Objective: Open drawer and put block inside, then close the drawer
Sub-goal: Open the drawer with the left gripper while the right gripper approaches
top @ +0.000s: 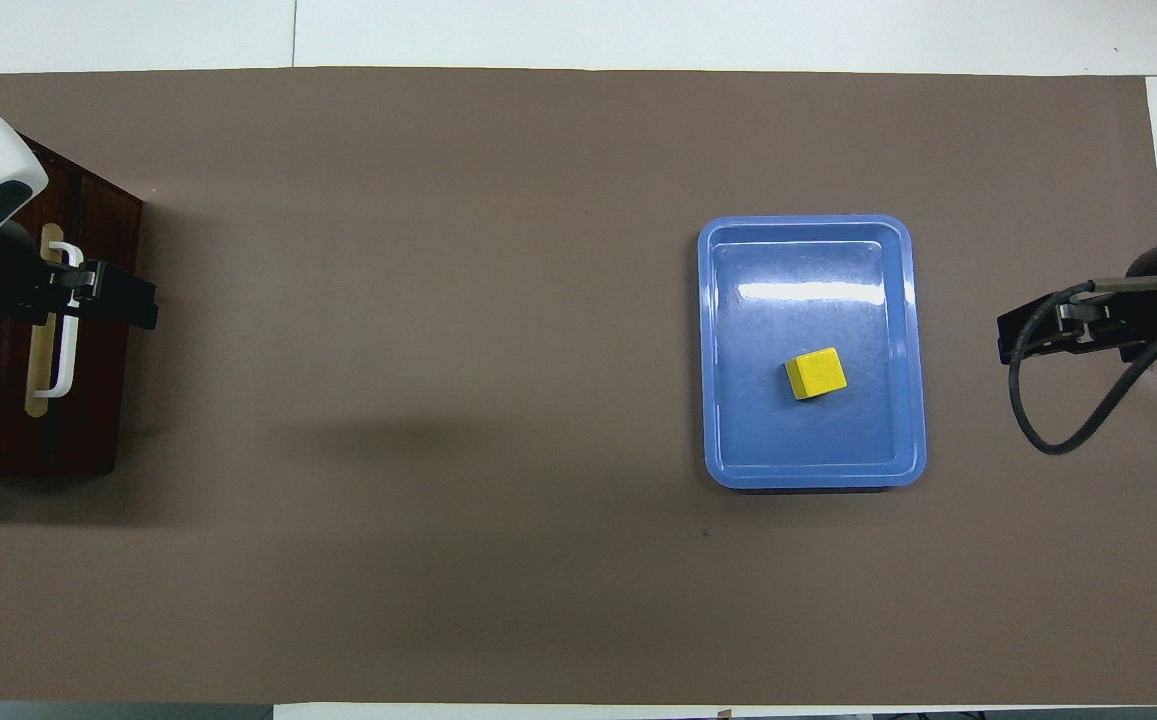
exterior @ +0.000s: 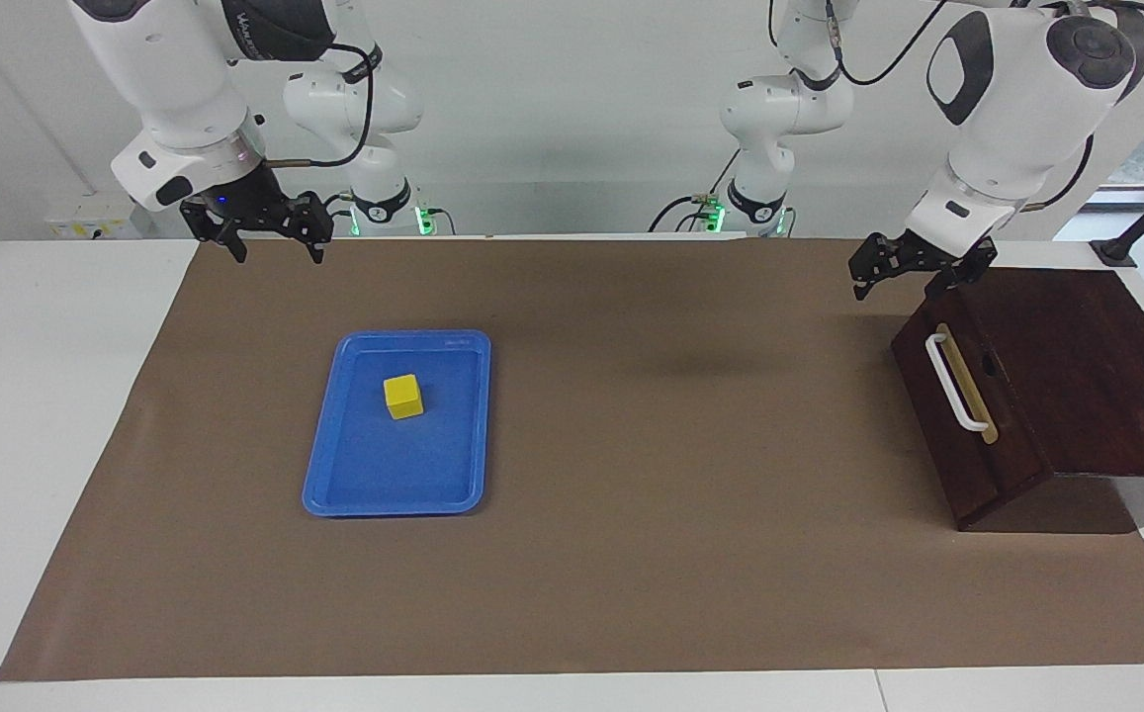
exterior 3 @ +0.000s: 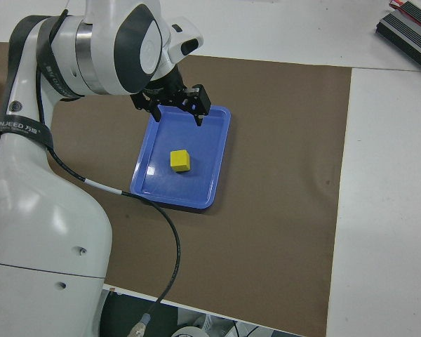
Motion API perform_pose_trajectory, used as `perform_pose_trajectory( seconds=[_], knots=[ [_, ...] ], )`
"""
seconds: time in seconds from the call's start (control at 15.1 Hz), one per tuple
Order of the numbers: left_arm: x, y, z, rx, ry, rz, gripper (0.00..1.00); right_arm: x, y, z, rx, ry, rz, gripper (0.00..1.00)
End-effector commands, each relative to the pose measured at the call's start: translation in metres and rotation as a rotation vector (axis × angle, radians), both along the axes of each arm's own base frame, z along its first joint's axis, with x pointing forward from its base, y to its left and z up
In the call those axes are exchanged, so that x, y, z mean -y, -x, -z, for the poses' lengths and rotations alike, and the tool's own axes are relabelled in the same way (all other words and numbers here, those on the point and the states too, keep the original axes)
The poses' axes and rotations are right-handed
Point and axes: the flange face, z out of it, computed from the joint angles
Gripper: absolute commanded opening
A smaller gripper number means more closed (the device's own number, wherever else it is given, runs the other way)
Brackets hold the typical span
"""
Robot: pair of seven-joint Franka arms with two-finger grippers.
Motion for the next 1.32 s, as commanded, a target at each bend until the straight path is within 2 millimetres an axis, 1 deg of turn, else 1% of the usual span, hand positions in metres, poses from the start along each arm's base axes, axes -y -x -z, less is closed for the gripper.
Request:
perform_pose_trajectory(
  seconds=[0.0,0.2,0.33,0.46,0.53,0.59,0.66,0.73,0.79,0.86,0.93,0.99,1.06,1.12,1.19,1.26],
  knots=[
    [-0.001,0.009,-0.003,-0.002,0.004,-0.006,1.0,0.005,0.001,-0.004,0.018,0.006,-0.022,1.0],
    [-0.001,0.009,-0.003,0.004,0.005,-0.006,1.0,0.005,0.001,-0.004,0.018,0.007,-0.025,1.0],
    [-0.002,0.008,-0.002,0.006,0.0,-0.007,1.0,0.009,0.001,-0.004,0.016,0.0,-0.025,1.0],
    [-0.004,0.004,0.003,0.031,-0.031,-0.003,1.0,0.008,0.002,0.001,0.004,-0.014,-0.002,1.0],
    [-0.003,0.001,0.013,0.044,-0.072,0.013,1.0,0.012,0.003,0.002,0.0,-0.046,0.064,1.0],
    [-0.005,-0.002,0.021,0.051,-0.106,0.022,1.0,0.022,0.003,0.006,-0.01,-0.08,0.16,1.0],
    [-0.006,-0.007,0.032,0.055,-0.133,0.031,1.0,0.026,0.003,0.015,-0.034,-0.121,0.265,1.0],
    [-0.009,-0.011,0.049,0.061,-0.155,0.042,1.0,0.03,0.002,0.023,-0.064,-0.162,0.392,1.0],
    [-0.01,-0.013,0.063,0.078,-0.18,0.056,1.0,0.039,-0.003,0.035,-0.104,-0.199,0.526,1.0],
    [-0.014,-0.017,0.082,0.09,-0.199,0.064,1.0,0.045,-0.012,0.052,-0.159,-0.23,0.641,1.0],
    [-0.015,-0.021,0.099,0.089,-0.218,0.052,1.0,0.044,-0.02,0.068,-0.207,-0.249,0.739,1.0],
    [-0.02,-0.027,0.112,0.105,-0.252,0.036,1.0,0.047,-0.029,0.088,-0.256,-0.256,0.84,1.0],
    [-0.022,-0.033,0.131,0.104,-0.277,0.038,1.0,0.049,-0.035,0.107,-0.298,-0.266,0.94,1.0],
    [-0.023,-0.035,0.141,0.116,-0.289,0.054,1.0,0.047,-0.037,0.127,-0.347,-0.271,1.023,1.0],
    [-0.031,-0.034,0.152,0.135,-0.285,0.055,1.0,0.045,-0.038,0.146,-0.384,-0.278,1.079,1.0],
    [-0.038,-0.033,0.159,0.145,-0.281,0.049,1.0,0.044,-0.034,0.17,-0.416,-0.297,1.13,1.0]
  ],
)
